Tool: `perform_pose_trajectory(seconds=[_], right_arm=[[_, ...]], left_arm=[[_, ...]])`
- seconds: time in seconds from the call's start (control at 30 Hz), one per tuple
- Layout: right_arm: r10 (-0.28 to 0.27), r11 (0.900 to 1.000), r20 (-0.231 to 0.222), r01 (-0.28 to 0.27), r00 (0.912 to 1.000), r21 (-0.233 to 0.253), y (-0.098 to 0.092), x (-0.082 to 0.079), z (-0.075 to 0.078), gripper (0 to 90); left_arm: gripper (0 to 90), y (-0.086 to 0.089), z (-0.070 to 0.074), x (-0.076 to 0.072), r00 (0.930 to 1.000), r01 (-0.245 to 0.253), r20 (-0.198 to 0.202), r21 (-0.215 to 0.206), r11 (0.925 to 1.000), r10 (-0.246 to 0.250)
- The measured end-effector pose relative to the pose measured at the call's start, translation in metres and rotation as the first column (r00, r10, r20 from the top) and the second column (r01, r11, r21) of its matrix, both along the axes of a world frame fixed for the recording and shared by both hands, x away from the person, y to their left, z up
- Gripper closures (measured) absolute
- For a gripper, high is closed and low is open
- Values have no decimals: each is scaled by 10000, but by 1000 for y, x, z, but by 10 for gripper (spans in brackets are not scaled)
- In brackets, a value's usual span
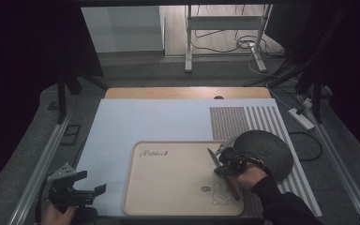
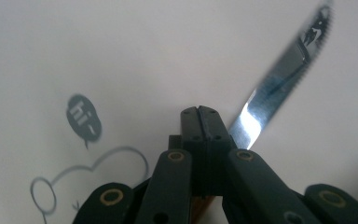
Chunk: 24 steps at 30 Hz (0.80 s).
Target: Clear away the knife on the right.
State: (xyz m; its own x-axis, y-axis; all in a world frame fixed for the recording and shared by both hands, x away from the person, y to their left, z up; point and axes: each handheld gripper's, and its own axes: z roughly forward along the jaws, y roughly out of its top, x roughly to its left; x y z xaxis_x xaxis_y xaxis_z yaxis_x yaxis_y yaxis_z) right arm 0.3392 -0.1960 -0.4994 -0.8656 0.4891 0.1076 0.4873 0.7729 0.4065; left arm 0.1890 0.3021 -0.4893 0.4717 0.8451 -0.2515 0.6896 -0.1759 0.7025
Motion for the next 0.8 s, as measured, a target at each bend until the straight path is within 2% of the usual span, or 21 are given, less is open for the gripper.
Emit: perform_pose_trajectory(seconds=[0.23, 0.43, 0.63, 0.73, 0.8], right_arm=[[-515, 9986, -253, 518, 9984, 122, -23, 3, 1, 896], [-796, 9966, -324, 802, 9963, 162, -35, 5, 1, 896], [-834, 9964, -319, 838, 9960, 94, -34, 5, 2, 894], [-916, 9949, -497, 935, 9946, 379, -35, 6, 2, 880], [-839, 9946, -433, 863, 9955, 576, -33, 6, 4, 862]], left_arm=[[0, 0, 0, 0, 10000, -13, -11, -5, 10000, 13], [0, 0, 0, 0, 10000, -27, -17, 0, 10000, 27], [1, 0, 0, 0, 10000, -25, -15, 1, 10000, 25], [0, 0, 0, 0, 10000, -19, -13, 21, 10000, 19], [0, 0, 0, 0, 10000, -16, -21, 32, 10000, 16]])
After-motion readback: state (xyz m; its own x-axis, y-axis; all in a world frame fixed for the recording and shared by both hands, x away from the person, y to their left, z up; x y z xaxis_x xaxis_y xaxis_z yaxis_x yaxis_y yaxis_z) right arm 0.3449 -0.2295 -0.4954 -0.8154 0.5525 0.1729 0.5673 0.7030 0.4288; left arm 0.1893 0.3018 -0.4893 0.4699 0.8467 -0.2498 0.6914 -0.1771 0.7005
